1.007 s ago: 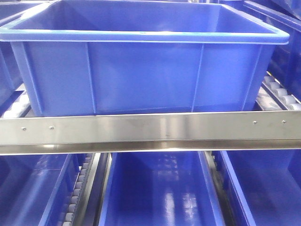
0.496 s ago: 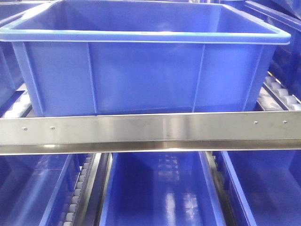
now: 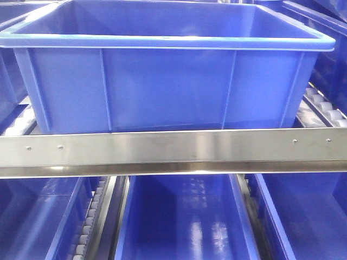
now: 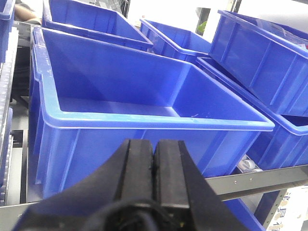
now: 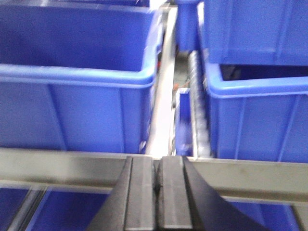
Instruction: Grab silver tray and place in blue box
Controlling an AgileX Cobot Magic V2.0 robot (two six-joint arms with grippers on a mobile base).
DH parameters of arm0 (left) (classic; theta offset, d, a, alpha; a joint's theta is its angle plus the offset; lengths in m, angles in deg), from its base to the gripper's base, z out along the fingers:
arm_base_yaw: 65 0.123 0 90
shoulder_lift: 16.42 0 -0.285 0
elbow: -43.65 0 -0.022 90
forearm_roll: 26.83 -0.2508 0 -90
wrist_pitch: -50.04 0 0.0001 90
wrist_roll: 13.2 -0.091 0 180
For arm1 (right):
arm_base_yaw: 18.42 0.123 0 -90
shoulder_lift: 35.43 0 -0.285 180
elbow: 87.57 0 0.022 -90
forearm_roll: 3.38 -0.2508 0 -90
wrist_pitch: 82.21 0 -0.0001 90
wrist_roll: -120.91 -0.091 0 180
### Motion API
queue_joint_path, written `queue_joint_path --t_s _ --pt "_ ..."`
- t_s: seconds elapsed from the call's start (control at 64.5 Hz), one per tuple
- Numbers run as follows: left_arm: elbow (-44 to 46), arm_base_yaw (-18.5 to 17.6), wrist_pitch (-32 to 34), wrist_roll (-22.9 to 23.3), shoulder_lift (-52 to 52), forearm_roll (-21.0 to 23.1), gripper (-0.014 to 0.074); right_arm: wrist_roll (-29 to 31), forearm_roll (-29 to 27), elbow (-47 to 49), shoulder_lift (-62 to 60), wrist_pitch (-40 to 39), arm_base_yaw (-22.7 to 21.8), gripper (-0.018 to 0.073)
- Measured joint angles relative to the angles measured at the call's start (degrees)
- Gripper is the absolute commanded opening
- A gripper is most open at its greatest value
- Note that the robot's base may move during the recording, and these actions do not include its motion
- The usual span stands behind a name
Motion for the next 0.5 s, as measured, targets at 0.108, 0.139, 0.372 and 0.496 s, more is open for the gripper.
queue_joint_path --t_s 0.108,0.139,0.372,0.496 --pt "0.00 0.00 0.00 0.00 0.00 0.00 -0.0093 5.02 -4.91 -3.53 -0.59 -7.29 -3.21 0.0050" --pt "0.00 0.00 0.00 0.00 0.00 0.00 -0.0093 5.60 -6.19 -4.37 -1.17 -8.35 -3.48 0.0050" --pt "0.00 0.00 0.00 0.00 0.00 0.00 -0.0093 6.56 -9.89 -5.55 -9.30 -7.29 -3.75 0.0050" --pt "0.00 0.00 0.03 0.00 0.00 0.00 -0.0093 6.56 -10.05 -5.55 -9.66 -6.12 -3.75 0.0050"
